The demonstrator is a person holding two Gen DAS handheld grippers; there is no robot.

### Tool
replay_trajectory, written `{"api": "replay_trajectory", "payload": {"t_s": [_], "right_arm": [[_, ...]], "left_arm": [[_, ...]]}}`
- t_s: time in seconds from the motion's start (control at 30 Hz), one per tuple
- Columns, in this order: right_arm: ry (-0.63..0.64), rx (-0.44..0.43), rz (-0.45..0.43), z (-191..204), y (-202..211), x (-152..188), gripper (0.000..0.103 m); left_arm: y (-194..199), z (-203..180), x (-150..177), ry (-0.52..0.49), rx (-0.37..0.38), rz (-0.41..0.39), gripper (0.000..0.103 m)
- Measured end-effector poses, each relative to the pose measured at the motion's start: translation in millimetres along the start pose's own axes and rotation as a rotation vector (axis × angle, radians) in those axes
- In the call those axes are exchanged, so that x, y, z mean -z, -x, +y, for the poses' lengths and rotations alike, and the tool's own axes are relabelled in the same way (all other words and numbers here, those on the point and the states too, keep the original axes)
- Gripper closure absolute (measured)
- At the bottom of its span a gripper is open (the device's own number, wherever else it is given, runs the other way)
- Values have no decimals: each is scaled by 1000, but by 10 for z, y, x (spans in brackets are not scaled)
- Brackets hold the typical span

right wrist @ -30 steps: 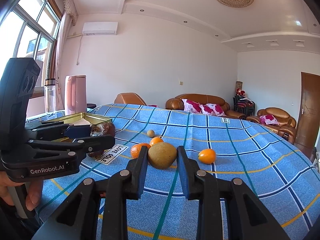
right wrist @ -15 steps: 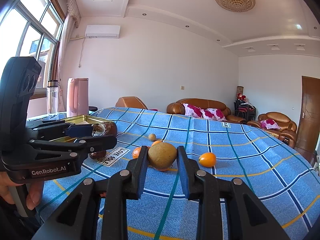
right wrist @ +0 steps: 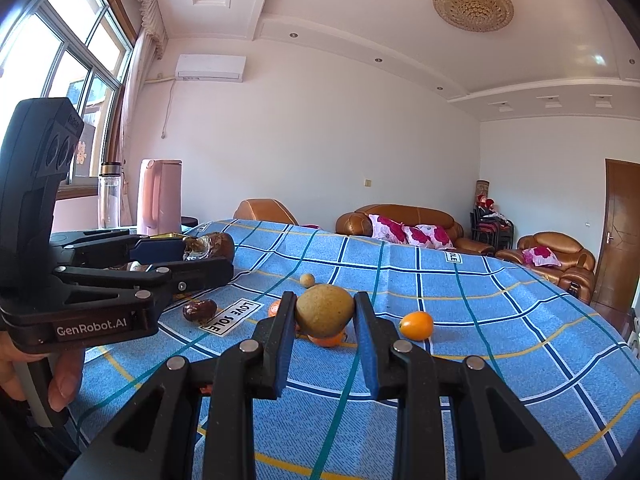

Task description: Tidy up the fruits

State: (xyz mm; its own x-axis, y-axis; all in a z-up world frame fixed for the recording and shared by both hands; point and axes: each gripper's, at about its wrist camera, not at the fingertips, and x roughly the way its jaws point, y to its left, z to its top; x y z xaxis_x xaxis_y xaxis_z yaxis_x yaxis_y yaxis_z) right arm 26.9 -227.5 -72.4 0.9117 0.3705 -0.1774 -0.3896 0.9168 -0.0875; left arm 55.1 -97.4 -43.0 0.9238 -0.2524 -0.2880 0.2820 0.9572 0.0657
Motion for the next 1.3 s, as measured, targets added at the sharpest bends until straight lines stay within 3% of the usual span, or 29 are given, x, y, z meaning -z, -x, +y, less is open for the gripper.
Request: {"api": "replay_trajectory", "payload": {"t_s": [0.27,0.53,1.3], "right_arm": [[25,-3,-37,44,55,2,72],[21,-12,-20,86,52,-55,72],[116,-126,-46,544,5,-714,72]], "left_arm": [[47,25,-27,1,-9,-18,59],[75,93,-53,7,-25,-24,59],[230,605,-85,97,-112,-23,59]]}}
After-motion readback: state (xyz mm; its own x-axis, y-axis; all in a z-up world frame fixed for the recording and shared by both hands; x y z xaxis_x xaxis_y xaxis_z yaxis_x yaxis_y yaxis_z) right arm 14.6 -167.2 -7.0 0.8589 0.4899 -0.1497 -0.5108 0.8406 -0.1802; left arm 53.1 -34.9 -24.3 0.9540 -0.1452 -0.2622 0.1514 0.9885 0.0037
